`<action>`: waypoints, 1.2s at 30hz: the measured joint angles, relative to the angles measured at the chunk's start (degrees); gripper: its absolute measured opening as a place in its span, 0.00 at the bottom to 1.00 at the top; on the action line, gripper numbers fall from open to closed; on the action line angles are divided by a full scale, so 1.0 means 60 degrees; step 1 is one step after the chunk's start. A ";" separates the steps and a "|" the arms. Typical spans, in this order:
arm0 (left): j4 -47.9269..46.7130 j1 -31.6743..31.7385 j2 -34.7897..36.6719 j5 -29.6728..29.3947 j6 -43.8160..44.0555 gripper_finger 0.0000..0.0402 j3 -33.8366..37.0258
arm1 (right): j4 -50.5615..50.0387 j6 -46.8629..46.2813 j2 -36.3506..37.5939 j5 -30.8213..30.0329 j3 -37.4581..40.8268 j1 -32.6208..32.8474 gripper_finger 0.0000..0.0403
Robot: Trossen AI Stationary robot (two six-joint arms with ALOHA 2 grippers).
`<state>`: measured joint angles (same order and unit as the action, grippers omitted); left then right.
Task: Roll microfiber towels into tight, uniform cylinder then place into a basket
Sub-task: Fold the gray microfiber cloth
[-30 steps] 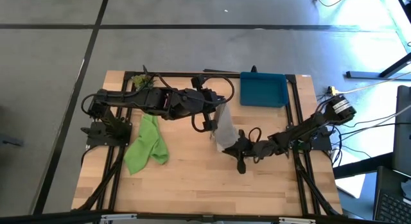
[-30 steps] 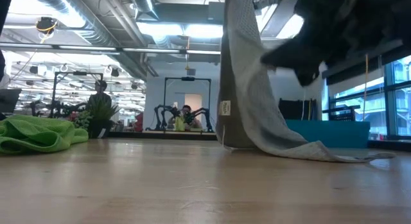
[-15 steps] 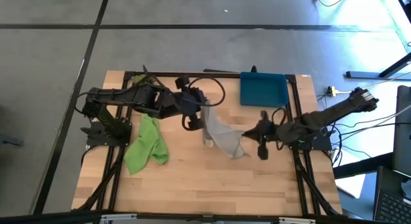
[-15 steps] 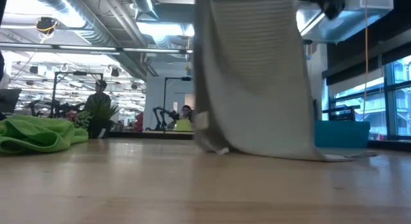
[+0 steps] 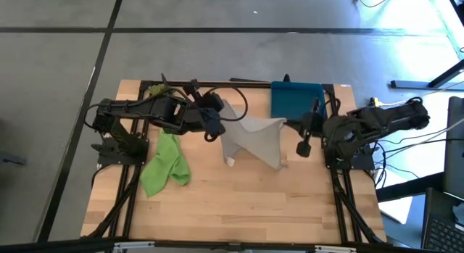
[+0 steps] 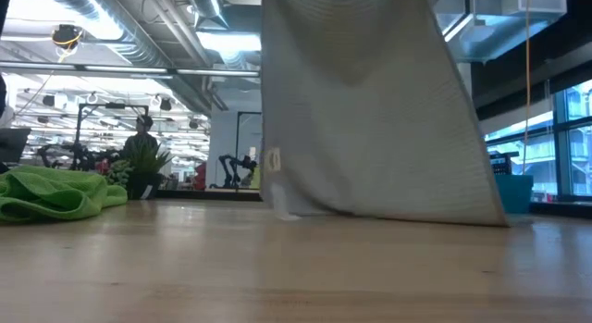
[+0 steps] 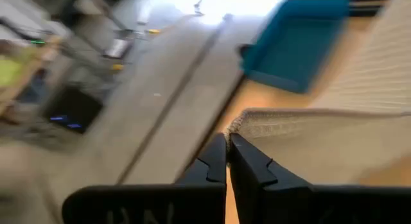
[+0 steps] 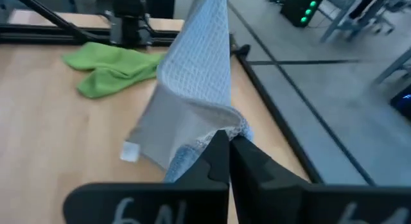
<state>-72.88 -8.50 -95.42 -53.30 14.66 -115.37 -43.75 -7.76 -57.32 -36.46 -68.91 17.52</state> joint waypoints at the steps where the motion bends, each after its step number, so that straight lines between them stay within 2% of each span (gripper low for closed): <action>1: -0.0005 0.0026 0.0003 -0.0276 -0.0023 0.00 0.0000 | -0.0076 0.0187 0.0000 -0.0004 -0.0051 -0.0124 0.00; 6: -0.0008 0.0309 0.0038 -0.0921 -0.0503 0.00 0.0000 | -0.0051 0.1121 0.0000 -0.0008 -0.0205 -0.0918 0.00; 12: 0.0004 0.0847 0.0056 -0.2317 -0.1056 0.00 0.0000 | 0.0259 0.2093 -0.0004 -0.0012 -0.0218 -0.1928 0.00; 22: 0.0086 0.1597 0.0056 -0.3484 -0.2038 0.00 0.0000 | 0.2379 0.4421 -0.0004 0.0002 -0.0218 -0.3080 0.00; 26: 0.0086 0.1681 0.0056 -0.3532 -0.2274 0.00 0.0000 | 0.2768 0.5083 -0.0004 0.0017 -0.0218 -0.3208 0.00; 30: 0.0083 0.1669 0.0056 -0.3340 -0.2404 0.00 0.0000 | 0.2858 0.5084 -0.0004 0.0102 -0.0218 -0.3265 0.00; 36: 0.0079 0.1228 0.0052 -0.1541 -0.2421 0.00 0.0000 | 0.1939 0.4264 -0.0015 0.1094 -0.0218 -0.3261 0.00</action>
<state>-72.40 -1.14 -95.11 -62.55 0.14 -115.37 -32.11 17.82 -57.41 -29.90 -70.22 -2.04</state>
